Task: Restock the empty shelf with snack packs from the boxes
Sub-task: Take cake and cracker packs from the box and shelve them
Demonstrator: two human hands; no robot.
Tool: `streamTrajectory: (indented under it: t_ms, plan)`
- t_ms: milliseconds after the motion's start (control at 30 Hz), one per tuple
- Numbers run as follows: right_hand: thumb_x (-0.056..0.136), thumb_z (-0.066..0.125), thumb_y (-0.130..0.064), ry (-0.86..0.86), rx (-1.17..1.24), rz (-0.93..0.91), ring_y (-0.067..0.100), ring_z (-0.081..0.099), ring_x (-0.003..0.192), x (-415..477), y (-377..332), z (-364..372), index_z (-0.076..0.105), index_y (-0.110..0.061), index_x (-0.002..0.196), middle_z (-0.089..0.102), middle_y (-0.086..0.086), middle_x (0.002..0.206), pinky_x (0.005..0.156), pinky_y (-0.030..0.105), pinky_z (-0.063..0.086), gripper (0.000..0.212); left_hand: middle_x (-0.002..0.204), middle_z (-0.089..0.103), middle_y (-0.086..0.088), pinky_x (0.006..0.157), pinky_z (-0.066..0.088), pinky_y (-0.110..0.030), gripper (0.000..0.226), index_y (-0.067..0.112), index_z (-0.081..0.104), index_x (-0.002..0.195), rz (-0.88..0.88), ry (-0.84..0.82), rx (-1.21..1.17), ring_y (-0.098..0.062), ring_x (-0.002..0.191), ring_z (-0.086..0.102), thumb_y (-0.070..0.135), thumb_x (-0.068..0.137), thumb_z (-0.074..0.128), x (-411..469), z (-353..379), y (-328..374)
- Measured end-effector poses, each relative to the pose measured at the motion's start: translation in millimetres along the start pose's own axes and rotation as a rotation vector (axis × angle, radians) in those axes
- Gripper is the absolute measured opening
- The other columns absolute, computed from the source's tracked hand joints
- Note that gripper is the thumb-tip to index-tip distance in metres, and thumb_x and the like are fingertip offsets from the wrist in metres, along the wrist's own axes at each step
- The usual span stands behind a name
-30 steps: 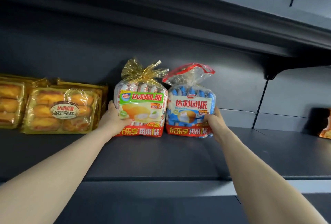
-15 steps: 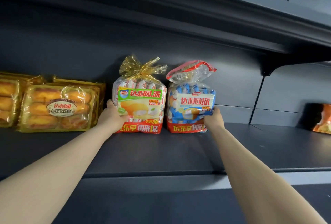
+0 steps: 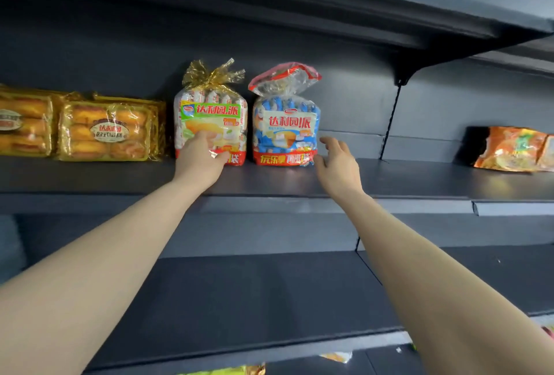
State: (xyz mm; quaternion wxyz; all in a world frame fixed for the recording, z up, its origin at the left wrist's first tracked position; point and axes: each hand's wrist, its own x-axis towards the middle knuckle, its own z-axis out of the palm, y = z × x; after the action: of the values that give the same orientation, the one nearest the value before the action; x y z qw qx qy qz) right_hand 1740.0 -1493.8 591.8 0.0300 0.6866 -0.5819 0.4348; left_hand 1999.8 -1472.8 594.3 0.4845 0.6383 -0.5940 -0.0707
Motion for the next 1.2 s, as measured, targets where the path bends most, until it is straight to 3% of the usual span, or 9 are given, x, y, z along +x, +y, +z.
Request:
streamTrajectory:
  t_ms: [233, 367, 567, 700, 1000, 1200]
  plan:
    - [0.098, 0.053, -0.019, -0.025, -0.079, -0.154, 0.030, 0.054, 0.119, -113, 33, -60, 0.049, -0.012, 0.139, 0.055, 0.010, 0.133, 0.092, 0.038, 0.045, 0.042, 0.115, 0.063, 0.004, 0.083, 0.044, -0.026, 0.035, 0.021, 0.059, 0.127, 0.164, -0.039, -0.074, -0.011, 0.095, 0.059, 0.020, 0.092, 0.066, -129, 23, 54]
    - [0.098, 0.054, -0.020, -0.064, -0.096, -0.176, 0.030, 0.053, 0.117, -179, 66, -79, 0.052, -0.013, 0.136, 0.057, 0.009, 0.128, 0.089, 0.038, 0.044, 0.039, 0.116, 0.062, 0.005, 0.091, 0.047, -0.035, 0.033, 0.023, 0.059, 0.125, 0.204, -0.112, -0.029, -0.013, 0.098, 0.060, 0.020, 0.092, 0.065, -198, 52, 62]
    - [0.096, 0.057, -0.017, -0.121, -0.144, -0.168, 0.034, 0.056, 0.107, -267, 121, -83, 0.055, -0.011, 0.134, 0.060, 0.012, 0.116, 0.085, 0.038, 0.044, 0.039, 0.116, 0.062, 0.003, 0.090, 0.048, -0.039, 0.034, 0.024, 0.060, 0.124, 0.237, -0.286, 0.059, -0.018, 0.102, 0.060, 0.021, 0.090, 0.067, -290, 113, 37]
    - [0.091, 0.059, -0.014, -0.234, -0.207, -0.145, 0.041, 0.058, 0.101, -327, 161, -70, 0.056, -0.005, 0.131, 0.062, 0.018, 0.114, 0.083, 0.045, 0.049, 0.042, 0.115, 0.062, -0.002, 0.089, 0.047, -0.039, 0.034, 0.021, 0.061, 0.122, 0.232, -0.433, 0.123, -0.023, 0.103, 0.059, 0.020, 0.089, 0.068, -347, 153, 7]
    - [0.093, 0.059, -0.014, -0.533, -0.254, 0.109, 0.037, 0.058, 0.102, -497, 246, -15, 0.056, -0.010, 0.132, 0.062, 0.013, 0.119, 0.085, 0.045, 0.052, 0.039, 0.122, 0.059, -0.001, 0.092, 0.046, -0.041, 0.032, 0.022, 0.061, 0.121, 0.161, -0.826, 0.214, -0.026, 0.114, 0.055, 0.023, 0.090, 0.068, -472, 230, -98]
    - [0.095, 0.062, -0.018, -0.716, -0.244, 0.308, 0.035, 0.060, 0.102, -608, 331, 34, 0.054, -0.012, 0.134, 0.062, 0.011, 0.117, 0.081, 0.043, 0.053, 0.040, 0.134, 0.054, 0.004, 0.096, 0.047, -0.037, 0.034, 0.027, 0.056, 0.128, -0.017, -1.002, 0.291, -0.021, 0.121, 0.052, 0.026, 0.095, 0.062, -558, 292, -175]
